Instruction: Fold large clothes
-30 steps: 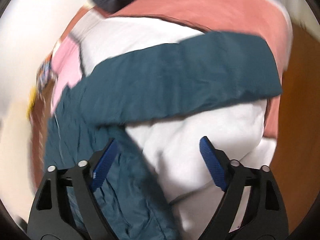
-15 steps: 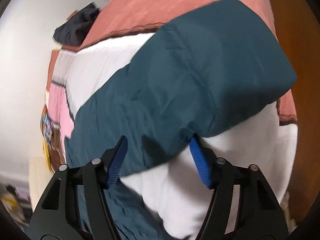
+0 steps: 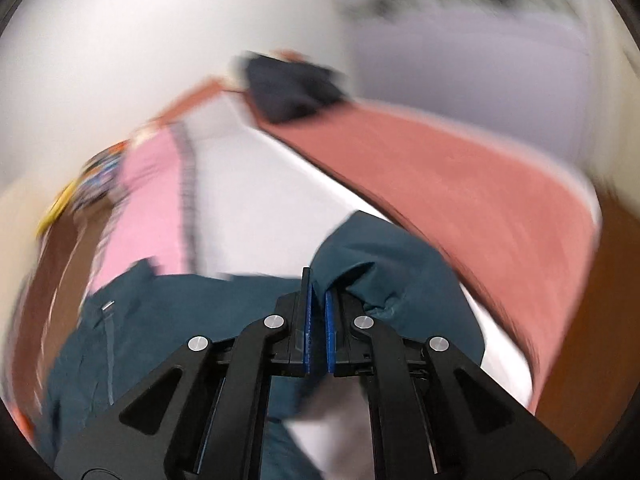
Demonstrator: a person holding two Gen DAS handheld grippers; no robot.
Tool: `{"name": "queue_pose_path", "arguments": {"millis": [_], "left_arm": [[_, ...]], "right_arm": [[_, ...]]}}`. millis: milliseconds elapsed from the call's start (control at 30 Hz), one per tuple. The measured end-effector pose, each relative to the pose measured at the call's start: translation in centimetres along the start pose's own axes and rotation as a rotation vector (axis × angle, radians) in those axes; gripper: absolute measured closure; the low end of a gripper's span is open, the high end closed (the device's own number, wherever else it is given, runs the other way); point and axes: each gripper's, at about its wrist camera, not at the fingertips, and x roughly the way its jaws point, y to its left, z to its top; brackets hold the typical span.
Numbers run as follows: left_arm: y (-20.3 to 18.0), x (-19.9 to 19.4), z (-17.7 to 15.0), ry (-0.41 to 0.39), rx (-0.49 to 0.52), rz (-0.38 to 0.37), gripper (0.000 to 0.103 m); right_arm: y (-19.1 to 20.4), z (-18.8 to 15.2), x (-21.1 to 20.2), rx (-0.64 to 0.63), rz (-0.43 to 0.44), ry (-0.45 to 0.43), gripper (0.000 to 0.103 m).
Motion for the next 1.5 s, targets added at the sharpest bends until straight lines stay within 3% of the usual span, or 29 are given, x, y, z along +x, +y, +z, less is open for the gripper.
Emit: {"name": "queue_pose_path", "arguments": {"millis": [100, 200, 300, 367, 433, 500, 600, 733, 833, 967, 1067, 1200, 1367, 1433, 1500], "left_arm": [[1.4, -0.5, 0.2, -0.020, -0.039, 0.008, 0.036], [3.2, -1.0, 0.3, -0.037, -0.083, 0.028, 0.036], [4.9, -1.4, 0.2, -0.040, -0.120, 0.052, 0.036], [5.9, -1.6, 0.0, -0.040, -0.139, 0.069, 0.036], [6.6, -1.8, -0.1, -0.043, -0.151, 0.076, 0.036], [7.2, -2.0, -0.2, -0.052, -0.153, 0.082, 0.036], [7.2, -1.6, 0.1, -0.052, -0.144, 0.072, 0.036], [5.4, -0.9, 1.6, -0.064, -0.115, 0.019, 0.036], [2.3, -0.5, 3.0, -0.081, -0.037, -0.054, 0.035], [-5.3, 0.4, 4.1, -0.136, 0.242, -0.141, 0.032], [-10.2, 1.9, 3.5, -0.154, 0.458, -0.159, 0.032], [-15.0, 4.5, 2.1, -0.193, 0.709, -0.101, 0.032], [-17.6, 8.0, 2.4, -0.198, 0.849, 0.001, 0.032], [-17.7, 8.7, 3.0, -0.196, 0.850, 0.018, 0.047], [-17.3, 8.7, 4.3, -0.170, 0.800, -0.037, 0.081]], "right_arm": [[9.3, 0.0, -1.9, -0.261, 0.130, -0.086, 0.096], [17.7, -3.1, -2.8, -0.472, 0.288, -0.086, 0.096], [24.7, -8.7, -2.0, -0.699, 0.443, 0.036, 0.090], [27.0, -12.5, -1.1, -0.806, 0.491, 0.142, 0.078], [27.3, -14.3, -0.7, -0.810, 0.521, 0.208, 0.076], [26.3, -14.7, -0.4, -0.770, 0.555, 0.258, 0.068], [23.2, -13.6, -0.8, -0.668, 0.576, 0.312, 0.067], [19.4, -13.0, -1.8, -0.550, 0.516, 0.330, 0.066], [15.5, -12.4, -2.0, -0.478, 0.460, 0.354, 0.065], [11.6, -12.8, -2.1, -0.398, 0.416, 0.401, 0.065], [9.5, -13.0, -2.1, -0.358, 0.393, 0.422, 0.064], [6.8, -12.7, -2.0, -0.295, 0.374, 0.435, 0.064], [4.5, -12.0, -1.9, -0.230, 0.363, 0.437, 0.064], [3.9, -11.8, -1.7, -0.216, 0.357, 0.435, 0.064], [3.6, -11.7, -1.6, -0.203, 0.352, 0.436, 0.064]]}}
